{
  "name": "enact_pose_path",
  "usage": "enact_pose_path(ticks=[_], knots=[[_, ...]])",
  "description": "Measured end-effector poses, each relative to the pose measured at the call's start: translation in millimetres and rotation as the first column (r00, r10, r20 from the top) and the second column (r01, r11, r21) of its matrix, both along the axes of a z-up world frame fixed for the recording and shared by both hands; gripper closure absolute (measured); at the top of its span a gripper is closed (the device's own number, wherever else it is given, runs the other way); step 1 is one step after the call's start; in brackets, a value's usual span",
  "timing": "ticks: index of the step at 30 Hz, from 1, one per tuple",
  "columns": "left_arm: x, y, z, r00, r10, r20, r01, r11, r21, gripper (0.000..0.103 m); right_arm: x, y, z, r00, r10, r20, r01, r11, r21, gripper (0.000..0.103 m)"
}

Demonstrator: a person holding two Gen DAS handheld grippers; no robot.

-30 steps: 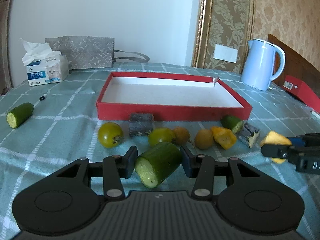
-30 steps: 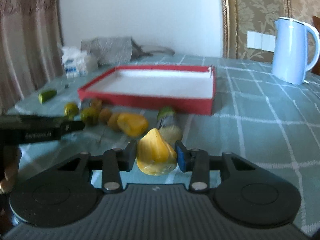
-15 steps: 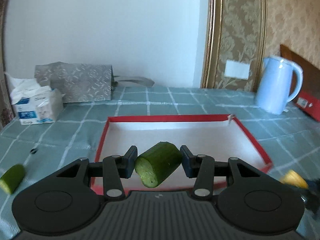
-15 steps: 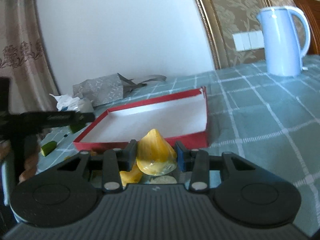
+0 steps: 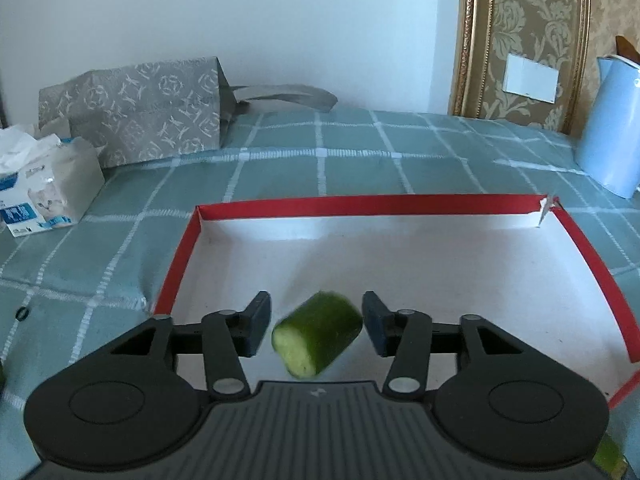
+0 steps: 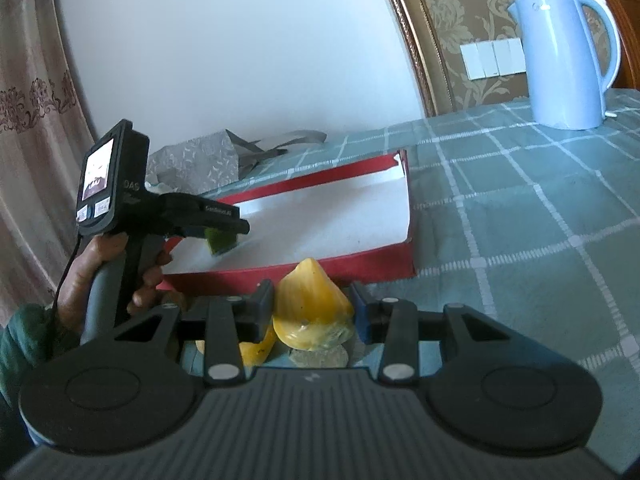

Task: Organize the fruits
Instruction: 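Drop the cucumber into the tray with the left tool while the right grasps mango, then carry the yellow mango piece into the tray and open the right tool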

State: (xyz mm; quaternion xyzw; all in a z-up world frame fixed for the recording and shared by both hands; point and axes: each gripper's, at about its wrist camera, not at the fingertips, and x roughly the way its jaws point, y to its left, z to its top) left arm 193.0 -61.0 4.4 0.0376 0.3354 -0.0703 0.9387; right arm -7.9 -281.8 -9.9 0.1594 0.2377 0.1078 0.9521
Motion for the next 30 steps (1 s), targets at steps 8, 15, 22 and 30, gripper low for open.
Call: enact_pose_path(ticks=[8,15,22,30], knots=[[-43,20,39,0.983,0.055,0.178,-0.05,0.998,-0.033,0.023,-1,2,0,1.0,-0.011,-0.004,0.011,1.0,-0.018,0.064],[-128,38,41,0.958,0.075,0.276,-0.063,0.997,-0.055,0.017,-4,6,1,1.0,-0.022,0.008,0.022,0.998,-0.052,0.064],[-172,56,7,0.975,0.017,0.223,0.0,0.997,-0.075,0.017,-9,11,2,0.999,-0.037,0.022,0.039,0.995,-0.087,0.064],[-175,70,-5,0.982,0.0,0.188,0.022,0.993,-0.118,0.017,6,26,17,0.999,-0.019,0.042,0.025,0.986,-0.166,0.064]])
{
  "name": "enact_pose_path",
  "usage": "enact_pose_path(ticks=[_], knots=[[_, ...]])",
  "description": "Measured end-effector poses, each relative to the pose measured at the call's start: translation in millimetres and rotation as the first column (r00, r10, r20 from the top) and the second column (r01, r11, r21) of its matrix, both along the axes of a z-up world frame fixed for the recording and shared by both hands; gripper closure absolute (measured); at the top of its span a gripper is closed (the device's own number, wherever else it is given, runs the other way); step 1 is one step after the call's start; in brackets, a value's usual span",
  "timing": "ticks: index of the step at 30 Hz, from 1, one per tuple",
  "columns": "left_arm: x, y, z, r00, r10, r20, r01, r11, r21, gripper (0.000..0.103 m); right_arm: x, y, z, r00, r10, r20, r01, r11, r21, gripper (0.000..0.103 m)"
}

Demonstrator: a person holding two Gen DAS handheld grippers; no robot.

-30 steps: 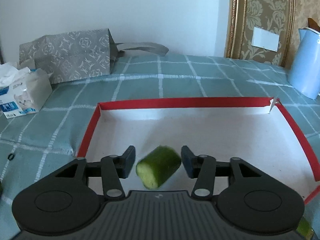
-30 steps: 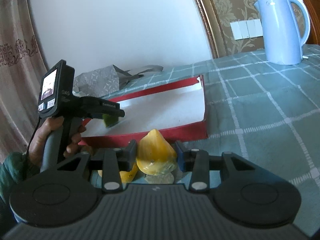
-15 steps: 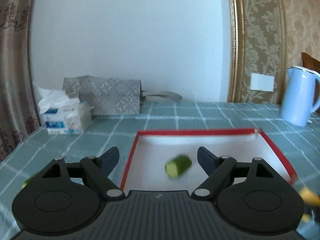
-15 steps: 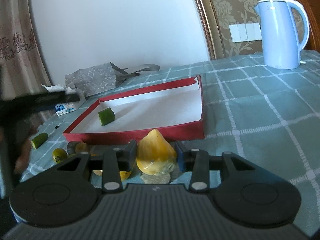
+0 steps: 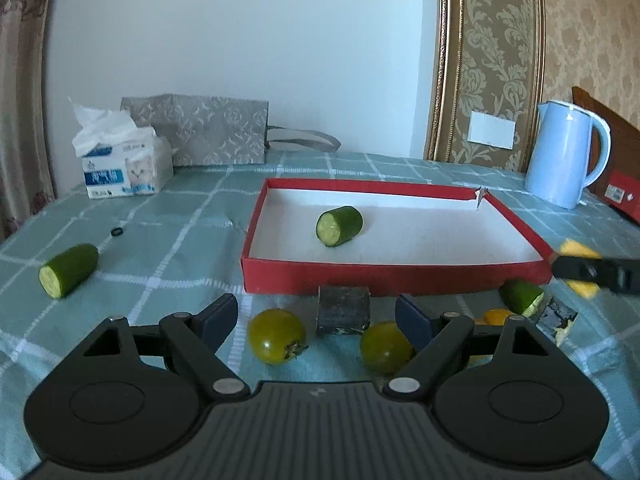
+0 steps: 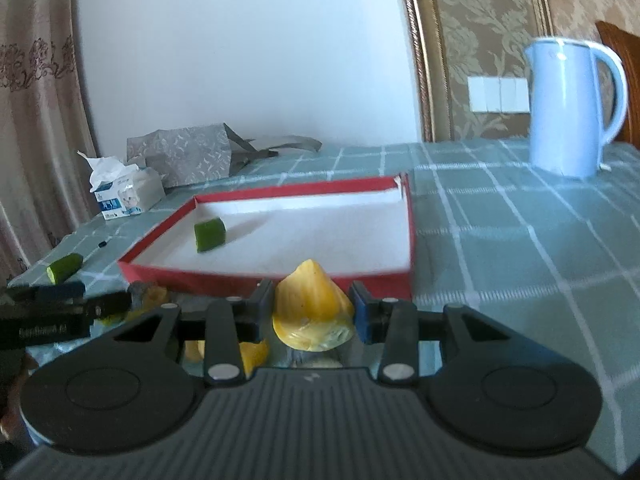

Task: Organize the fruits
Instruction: 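Carry the yellow mango piece into the tray and open the right tool, then grasp a green tomato with the left tool while the right tool grasps the dark-skinned slice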

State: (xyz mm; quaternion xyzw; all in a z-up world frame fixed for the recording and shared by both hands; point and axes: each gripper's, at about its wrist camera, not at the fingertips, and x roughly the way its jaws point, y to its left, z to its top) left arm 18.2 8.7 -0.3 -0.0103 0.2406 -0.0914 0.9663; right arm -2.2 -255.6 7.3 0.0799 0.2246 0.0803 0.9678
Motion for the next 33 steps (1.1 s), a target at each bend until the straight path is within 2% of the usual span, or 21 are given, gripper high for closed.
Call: enact_pose_path(ticks=[3,8,11,14,15,16,18,21,23,24,25,28,31,33], knots=[[2,2,-2,1.0,-0.012,-0.017,0.012,1.0,-0.017,0.017,26,9,14,1.0,0.004,0.01,-0.003,0.998,-0.063,0.064],[3,3,-2,1.0,-0.012,-0.021,0.011,1.0,-0.023,0.016,94,21,11,0.995,-0.002,-0.099,-0.011,0.992,-0.129,0.065],[3,4,-2,1.0,-0.008,-0.015,0.007,1.0,-0.03,0.016,130,24,2,0.987,-0.022,-0.159,0.001,0.992,-0.129,0.064],[5,4,-2,1.0,-0.013,-0.021,0.012,0.999,-0.039,0.016,152,23,-7,0.978,-0.024,-0.209,0.006,0.996,-0.086,0.063],[6,4,-2,1.0,-0.016,-0.026,0.015,0.999,-0.04,0.016,154,24,-8,0.978,-0.026,-0.209,0.007,0.995,-0.095,0.054],[7,3,-3,0.999,-0.018,-0.029,0.017,0.999,-0.04,0.016,154,25,-9,0.979,-0.03,-0.202,0.007,0.994,-0.112,0.039],[6,2,-2,0.999,-0.021,-0.024,0.02,0.999,-0.035,0.016,147,24,-5,0.987,-0.051,-0.153,0.033,0.992,-0.122,0.025],[1,3,0,1.0,-0.008,0.004,0.008,1.0,-0.031,0.016,121,13,16,0.996,-0.065,-0.062,0.061,0.995,-0.073,0.025],[-4,6,1,1.0,-0.012,0.023,0.012,0.999,-0.038,0.016,95,2,29,0.998,-0.066,-0.003,0.066,0.998,-0.021,0.021],[-8,7,2,0.999,-0.013,0.04,0.015,0.999,-0.033,0.016,77,1,33,0.997,-0.065,0.036,0.065,0.998,-0.006,0.008],[-14,8,3,0.998,-0.01,0.065,0.012,1.0,-0.02,0.016,63,1,34,0.995,-0.069,0.068,0.07,0.998,-0.007,0.002],[-30,11,2,0.994,-0.004,0.106,0.002,1.0,0.02,0.016,28,10,30,0.988,-0.082,0.133,0.093,0.993,-0.076,0.002],[-38,17,-5,0.998,0.002,0.065,-0.003,1.0,0.015,0.016,5,18,19,0.983,-0.074,0.17,0.094,0.99,-0.109,0.002],[-41,21,-7,0.999,0.006,0.047,-0.006,1.0,0.009,0.016,-1,20,11,0.985,-0.07,0.159,0.089,0.99,-0.113,0.002]])
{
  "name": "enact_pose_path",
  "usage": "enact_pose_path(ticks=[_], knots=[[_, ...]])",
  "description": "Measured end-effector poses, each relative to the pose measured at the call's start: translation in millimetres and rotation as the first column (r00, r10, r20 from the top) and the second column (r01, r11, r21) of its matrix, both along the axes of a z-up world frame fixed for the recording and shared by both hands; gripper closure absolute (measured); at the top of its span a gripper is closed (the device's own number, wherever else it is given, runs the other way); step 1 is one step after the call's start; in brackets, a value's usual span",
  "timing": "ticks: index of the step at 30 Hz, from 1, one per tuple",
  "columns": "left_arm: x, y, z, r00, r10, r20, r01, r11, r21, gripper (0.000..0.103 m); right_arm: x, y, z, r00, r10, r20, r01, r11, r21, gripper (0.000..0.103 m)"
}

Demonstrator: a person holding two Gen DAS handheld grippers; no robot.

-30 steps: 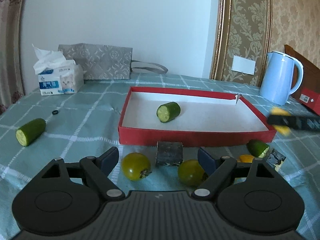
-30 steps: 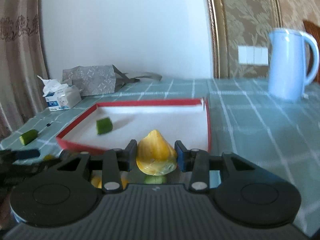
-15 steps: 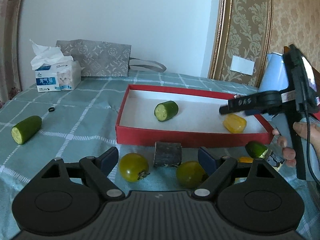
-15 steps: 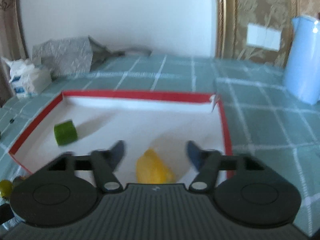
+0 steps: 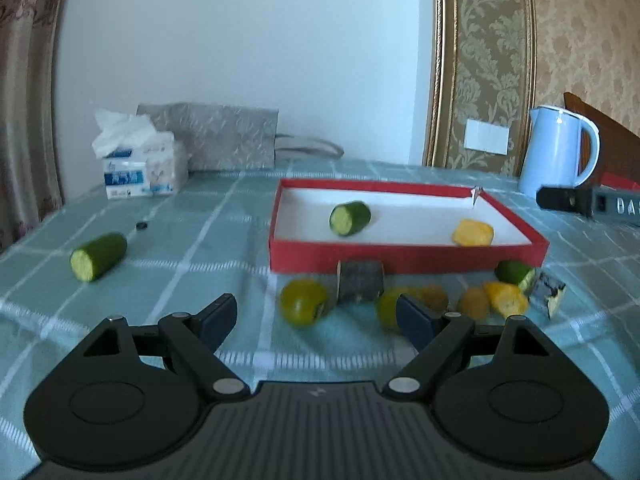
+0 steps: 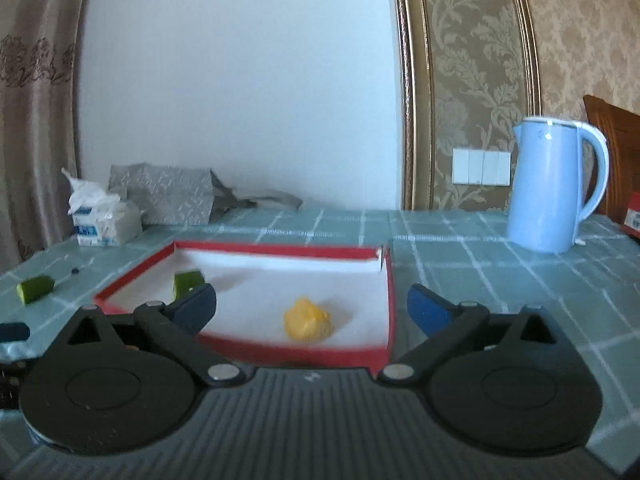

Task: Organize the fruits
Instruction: 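Grasp a green tomato with the left tool while the right tool grasps the dark-skinned slice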

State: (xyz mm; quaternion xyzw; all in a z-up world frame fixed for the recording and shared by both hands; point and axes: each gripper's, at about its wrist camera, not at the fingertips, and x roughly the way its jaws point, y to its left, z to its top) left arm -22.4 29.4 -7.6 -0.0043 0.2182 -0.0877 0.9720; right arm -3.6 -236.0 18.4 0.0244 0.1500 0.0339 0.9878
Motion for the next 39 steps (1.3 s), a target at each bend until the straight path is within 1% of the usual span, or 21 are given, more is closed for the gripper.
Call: enact_pose_path(ticks=[4,6,7,9,10,12,14,17,22,24,25,26,27,28,29,31,36,38,39], knots=[[6,1,5,1.0,0.022,-0.012,-0.022,1.0,0.01,0.016,-4,1,-6,0.999,0.031,-0.036,-0.03,0.999,0.025,0.002],[12,-3,7,0.998,0.065,-0.01,-0.064,0.995,0.075,0.016,-6,1,-7,0.999,0.024,-0.033,-0.024,1.0,0.019,0.002],[15,-4,7,0.997,0.071,-0.004,-0.07,0.991,0.11,0.016,-7,1,-8,0.999,0.02,-0.031,-0.02,1.0,0.019,0.002],[21,-6,7,0.998,0.067,-0.012,-0.065,0.989,0.132,0.016,-8,1,-9,0.999,0.015,-0.031,-0.014,1.0,0.023,0.002],[24,-6,7,0.998,0.061,-0.023,-0.058,0.99,0.128,0.016,-8,0,-9,0.999,0.015,-0.034,-0.015,1.0,0.028,0.002],[33,-4,6,0.998,0.032,-0.058,-0.026,0.995,0.097,0.016,-8,-1,-10,0.999,0.016,-0.042,-0.015,0.999,0.032,0.002],[41,-2,5,0.995,0.025,-0.094,-0.019,0.997,0.068,0.016,-8,-1,-11,0.999,0.013,-0.042,-0.012,0.999,0.03,0.002],[52,-1,2,0.99,0.026,-0.137,-0.018,0.998,0.06,0.016,-8,-2,-11,0.999,0.011,-0.042,-0.01,0.999,0.035,0.002],[54,0,1,0.99,0.023,-0.137,-0.013,0.997,0.075,0.017,-7,-4,-11,0.999,0.008,-0.045,-0.006,0.999,0.05,0.0],[52,0,1,0.991,0.002,-0.136,0.008,0.997,0.074,0.025,-8,-4,-11,0.999,0.009,-0.046,-0.007,0.999,0.051,0.0],[52,0,0,0.99,-0.01,-0.137,0.02,0.997,0.073,0.033,-8,-4,-11,0.999,0.008,-0.046,-0.006,0.999,0.051,0.0],[52,0,0,0.99,-0.022,-0.142,0.033,0.997,0.073,0.038,-8,-5,-10,0.999,0.006,-0.045,-0.003,0.999,0.052,0.0],[54,-1,-1,0.988,-0.031,-0.153,0.043,0.996,0.077,0.04,-8,-5,-10,0.999,0.004,-0.044,-0.002,0.999,0.053,0.0],[56,-3,-3,0.986,-0.037,-0.162,0.051,0.995,0.084,0.045,-8,-6,-10,0.999,0.004,-0.045,-0.002,0.998,0.056,0.0],[57,-5,-5,0.984,-0.04,-0.171,0.056,0.994,0.092,0.048,-7,-6,-10,0.999,0.005,-0.047,-0.002,0.998,0.058,0.0],[59,-5,-7,0.983,-0.044,-0.179,0.061,0.994,0.091,0.05,-7,-7,-10,0.999,0.002,-0.052,0.001,0.998,0.06,0.0],[59,-7,-7,0.985,-0.058,-0.163,0.073,0.994,0.086,0.054,-7,-7,-10,0.999,0.004,-0.051,-0.001,0.998,0.065,0.0],[62,-9,-8,0.984,-0.058,-0.169,0.075,0.993,0.094,0.064,-7,-7,-10,0.999,0.006,-0.05,-0.003,0.997,0.073,0.0],[63,-9,-9,0.984,-0.056,-0.168,0.073,0.992,0.1,0.065,-7,-7,-10,0.999,0.009,-0.052,-0.005,0.997,0.079,0.0]])
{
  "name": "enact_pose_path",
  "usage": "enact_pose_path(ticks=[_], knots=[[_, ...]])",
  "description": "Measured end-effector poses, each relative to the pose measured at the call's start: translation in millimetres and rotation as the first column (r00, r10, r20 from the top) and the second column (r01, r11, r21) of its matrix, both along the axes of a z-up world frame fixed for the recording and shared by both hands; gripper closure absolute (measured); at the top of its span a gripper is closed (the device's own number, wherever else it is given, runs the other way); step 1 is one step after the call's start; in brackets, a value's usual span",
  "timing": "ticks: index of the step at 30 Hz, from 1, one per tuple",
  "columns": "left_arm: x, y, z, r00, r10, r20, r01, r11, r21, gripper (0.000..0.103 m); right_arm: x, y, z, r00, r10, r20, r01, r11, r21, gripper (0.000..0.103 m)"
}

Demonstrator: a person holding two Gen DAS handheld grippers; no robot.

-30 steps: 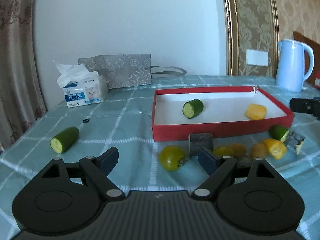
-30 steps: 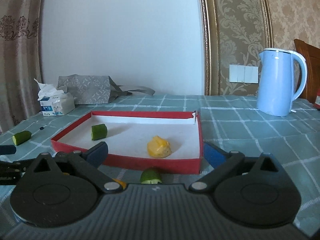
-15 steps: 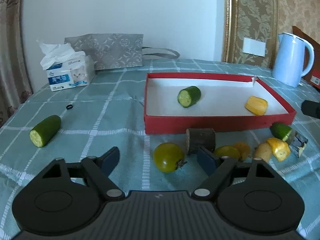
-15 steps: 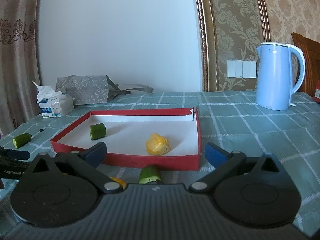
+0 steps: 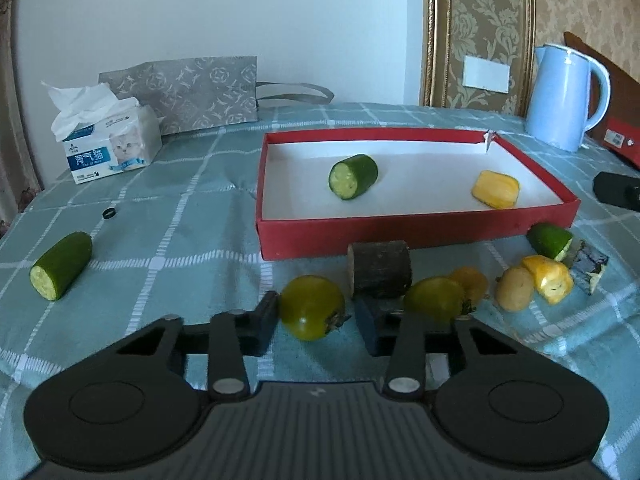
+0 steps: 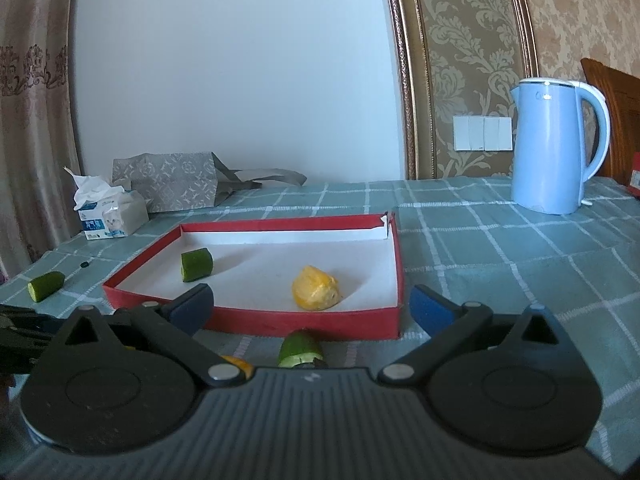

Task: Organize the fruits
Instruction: 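Grasp a green tomato with the left tool while the right tool grasps the dark-skinned slice, then carry the green tomato into the tray and open the left tool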

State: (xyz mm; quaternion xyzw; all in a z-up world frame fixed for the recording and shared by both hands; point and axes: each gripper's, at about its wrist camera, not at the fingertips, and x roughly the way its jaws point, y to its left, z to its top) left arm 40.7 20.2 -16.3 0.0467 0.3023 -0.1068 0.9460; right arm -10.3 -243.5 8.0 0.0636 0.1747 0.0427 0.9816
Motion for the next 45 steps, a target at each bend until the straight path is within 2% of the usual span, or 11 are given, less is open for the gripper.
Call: enact_pose_path(ticks=[1,9,14,18,23,28,30,35,37,39,45], knots=[[0,0,0,1.0,0.001,0.005,-0.001,1.0,0.004,0.069,0,0,0,1.0,0.001,-0.005,-0.001,1.0,0.003,0.0],[-5,11,3,0.999,0.035,0.041,-0.033,0.998,-0.057,0.069,-11,-16,7,0.996,-0.077,0.044,0.077,0.997,0.007,0.0],[-9,27,11,0.995,0.071,0.073,-0.059,0.986,-0.154,0.069,-19,-44,-4,0.986,-0.167,-0.027,0.167,0.986,-0.011,0.0],[-10,27,13,0.995,0.064,0.078,-0.051,0.986,-0.16,0.069,-23,-64,-15,0.983,-0.146,-0.114,0.153,0.987,0.053,0.002],[-12,23,12,0.995,0.05,0.086,-0.038,0.99,-0.139,0.069,-32,-46,-18,0.992,-0.066,-0.104,0.065,0.998,-0.014,0.002],[-12,25,11,0.996,0.054,0.077,-0.041,0.987,-0.153,0.069,-26,-10,-19,0.992,0.034,-0.124,-0.053,0.987,-0.152,0.025],[-11,26,11,0.996,0.053,0.073,-0.041,0.986,-0.16,0.069,-21,-1,-21,0.988,0.062,-0.139,-0.085,0.982,-0.167,0.027],[-11,26,11,0.996,0.048,0.07,-0.037,0.987,-0.16,0.069,-7,14,-25,0.981,0.071,-0.178,-0.111,0.968,-0.225,0.045],[-11,26,11,0.997,0.046,0.068,-0.034,0.986,-0.162,0.069,1,17,-29,0.976,0.082,-0.201,-0.127,0.966,-0.225,0.059],[-11,26,11,0.997,0.044,0.068,-0.033,0.986,-0.162,0.069,6,18,-32,0.97,0.095,-0.222,-0.145,0.965,-0.22,0.067],[-11,24,10,0.997,0.038,0.072,-0.026,0.988,-0.151,0.069,6,16,-34,0.972,0.102,-0.213,-0.144,0.971,-0.193,0.07]])
